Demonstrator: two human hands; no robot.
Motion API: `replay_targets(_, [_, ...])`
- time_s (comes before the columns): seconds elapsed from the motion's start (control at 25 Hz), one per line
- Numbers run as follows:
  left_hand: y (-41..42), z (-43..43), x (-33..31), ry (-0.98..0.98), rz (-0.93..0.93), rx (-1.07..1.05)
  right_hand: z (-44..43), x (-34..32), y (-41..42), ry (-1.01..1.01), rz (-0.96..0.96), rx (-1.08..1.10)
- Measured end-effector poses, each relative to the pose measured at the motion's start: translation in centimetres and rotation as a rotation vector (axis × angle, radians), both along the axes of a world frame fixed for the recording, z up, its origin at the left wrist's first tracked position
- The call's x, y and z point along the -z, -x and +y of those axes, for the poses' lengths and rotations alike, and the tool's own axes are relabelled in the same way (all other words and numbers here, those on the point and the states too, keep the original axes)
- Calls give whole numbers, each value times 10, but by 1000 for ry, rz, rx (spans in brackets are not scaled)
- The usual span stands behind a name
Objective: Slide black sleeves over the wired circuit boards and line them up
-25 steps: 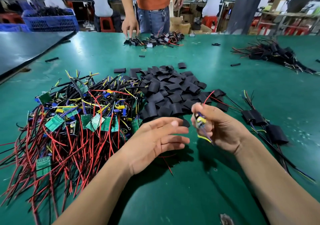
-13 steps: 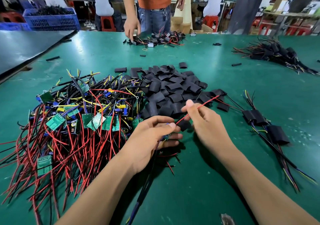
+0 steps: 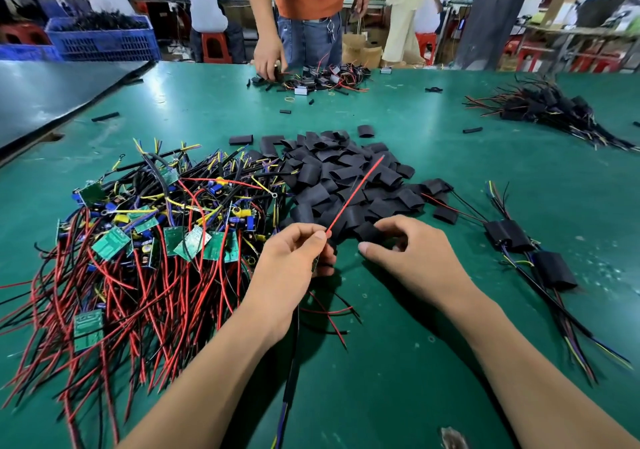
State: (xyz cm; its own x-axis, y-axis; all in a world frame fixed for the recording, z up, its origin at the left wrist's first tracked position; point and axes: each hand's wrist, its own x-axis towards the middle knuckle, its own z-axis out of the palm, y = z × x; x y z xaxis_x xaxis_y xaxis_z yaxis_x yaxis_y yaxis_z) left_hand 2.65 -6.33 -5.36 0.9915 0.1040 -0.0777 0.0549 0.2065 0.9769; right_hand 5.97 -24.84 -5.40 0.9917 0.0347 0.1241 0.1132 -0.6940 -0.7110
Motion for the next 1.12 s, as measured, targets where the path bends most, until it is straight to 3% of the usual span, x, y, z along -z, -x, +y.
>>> replay_targets(0.12, [-1,1,2,-63,-17,-26,3,-6,6,-193,-41,-71])
replay_targets(0.32, [1,0,4,-189,-32,-8,20,-5,14,-272,-101,-199])
replay_targets(0.4, [0,1,1,-109,5,13,19,-6,12,-429,-1,-248])
replay_targets(0.48, [0,3,-4,96,62,91,15,-9,8,-636,146,-355])
replay_targets(0.56, [1,4,-9,244,121,217,13,-10,8,-733,231,-456])
replay_targets(0.64, [3,3,-12,270,145,319,14,-9,10,-794,273,-491])
replay_targets(0.92, [8,-2,-10,10,91,220,11,-15,5,-1052,241,-308])
replay_targets(1.12, [9,0,-10,-119,-61,137,8,-17,-1,-1227,210,-160])
